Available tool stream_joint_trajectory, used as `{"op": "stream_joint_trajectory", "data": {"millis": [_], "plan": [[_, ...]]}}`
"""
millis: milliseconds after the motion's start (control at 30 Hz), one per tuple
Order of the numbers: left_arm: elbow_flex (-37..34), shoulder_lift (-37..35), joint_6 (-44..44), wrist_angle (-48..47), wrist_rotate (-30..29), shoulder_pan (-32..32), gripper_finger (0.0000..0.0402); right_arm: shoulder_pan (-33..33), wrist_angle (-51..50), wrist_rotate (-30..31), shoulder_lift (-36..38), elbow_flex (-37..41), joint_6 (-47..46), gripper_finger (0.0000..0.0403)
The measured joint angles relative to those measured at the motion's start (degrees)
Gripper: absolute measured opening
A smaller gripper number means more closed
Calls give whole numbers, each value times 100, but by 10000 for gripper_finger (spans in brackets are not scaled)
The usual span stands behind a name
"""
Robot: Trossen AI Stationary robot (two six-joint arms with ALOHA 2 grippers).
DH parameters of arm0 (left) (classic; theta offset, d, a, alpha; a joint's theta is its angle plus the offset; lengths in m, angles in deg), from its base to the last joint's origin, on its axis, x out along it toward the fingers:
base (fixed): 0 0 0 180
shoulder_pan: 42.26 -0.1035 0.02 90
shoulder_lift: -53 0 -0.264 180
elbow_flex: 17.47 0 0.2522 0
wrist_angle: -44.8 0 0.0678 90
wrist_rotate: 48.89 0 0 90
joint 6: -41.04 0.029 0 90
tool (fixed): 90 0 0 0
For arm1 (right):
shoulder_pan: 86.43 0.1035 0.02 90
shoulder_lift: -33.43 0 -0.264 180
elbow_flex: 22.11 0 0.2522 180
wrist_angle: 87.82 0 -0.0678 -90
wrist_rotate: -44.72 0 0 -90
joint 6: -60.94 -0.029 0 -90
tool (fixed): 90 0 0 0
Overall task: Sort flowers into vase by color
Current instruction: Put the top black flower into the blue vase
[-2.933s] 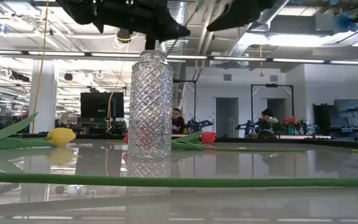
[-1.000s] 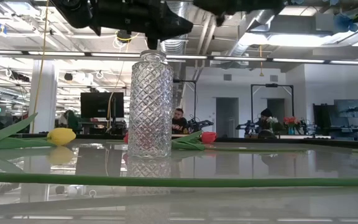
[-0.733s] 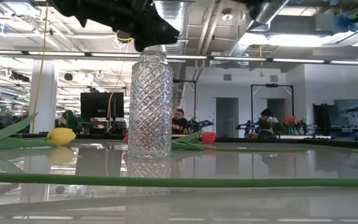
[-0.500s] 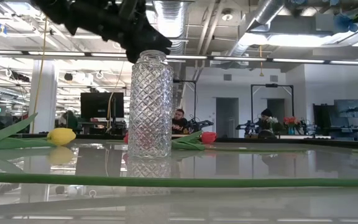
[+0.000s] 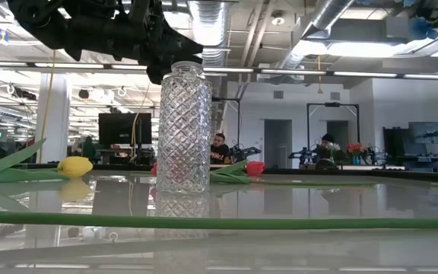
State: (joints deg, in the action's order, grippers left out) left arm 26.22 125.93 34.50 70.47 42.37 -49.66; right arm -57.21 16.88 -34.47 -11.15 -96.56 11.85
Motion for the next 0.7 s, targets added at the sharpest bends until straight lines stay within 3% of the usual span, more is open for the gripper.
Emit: {"op": "stream_joint_trajectory", "data": {"millis": [300,533,700], "plan": [[2,-2,-31,18,14,0,162,2071,-224,1174,-786,9,-2159,27],[2,-2,-204,88,326,0,162,2924,-1247,1644,-1103,-108,-3522,28],[2,-2,-327,126,351,0,162,3004,-1799,3350,-1072,-583,-3163,28]]}}
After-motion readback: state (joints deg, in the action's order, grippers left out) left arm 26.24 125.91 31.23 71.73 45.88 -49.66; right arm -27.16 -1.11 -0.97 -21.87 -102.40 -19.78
